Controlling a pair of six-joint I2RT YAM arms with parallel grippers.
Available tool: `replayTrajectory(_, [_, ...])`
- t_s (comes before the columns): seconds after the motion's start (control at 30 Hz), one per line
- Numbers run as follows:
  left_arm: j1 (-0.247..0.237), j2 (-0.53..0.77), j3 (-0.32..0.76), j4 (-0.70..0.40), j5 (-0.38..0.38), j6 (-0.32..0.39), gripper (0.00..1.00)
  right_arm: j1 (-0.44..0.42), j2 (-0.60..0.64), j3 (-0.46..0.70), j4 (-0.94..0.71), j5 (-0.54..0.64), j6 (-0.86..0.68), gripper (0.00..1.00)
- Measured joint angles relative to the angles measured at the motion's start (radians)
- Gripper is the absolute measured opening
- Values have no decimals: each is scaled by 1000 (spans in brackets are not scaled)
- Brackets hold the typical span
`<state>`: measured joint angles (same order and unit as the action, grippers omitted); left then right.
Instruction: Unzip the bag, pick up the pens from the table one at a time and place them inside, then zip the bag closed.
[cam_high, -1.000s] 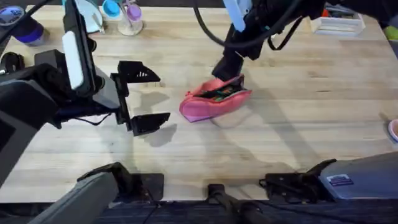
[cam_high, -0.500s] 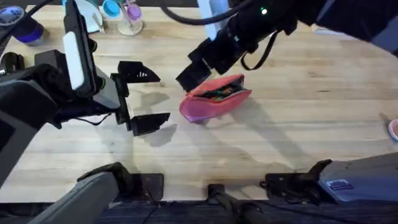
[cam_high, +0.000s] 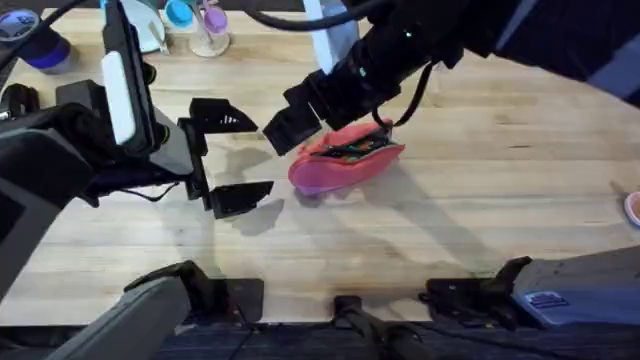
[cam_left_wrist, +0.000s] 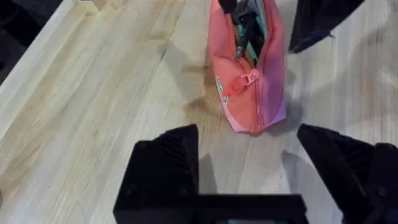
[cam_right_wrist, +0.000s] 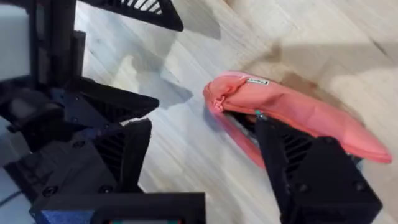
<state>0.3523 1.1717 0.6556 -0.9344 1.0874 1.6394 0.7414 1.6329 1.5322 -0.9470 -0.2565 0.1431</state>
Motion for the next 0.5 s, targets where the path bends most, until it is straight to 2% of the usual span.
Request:
replayTrajectory(0.33, [0,0,0,0,0,0,995,1,0,0,-13,-1,236,998])
replayTrajectory(0.5, [0,0,0,0,0,0,995,1,0,0,-19,-2,285,998])
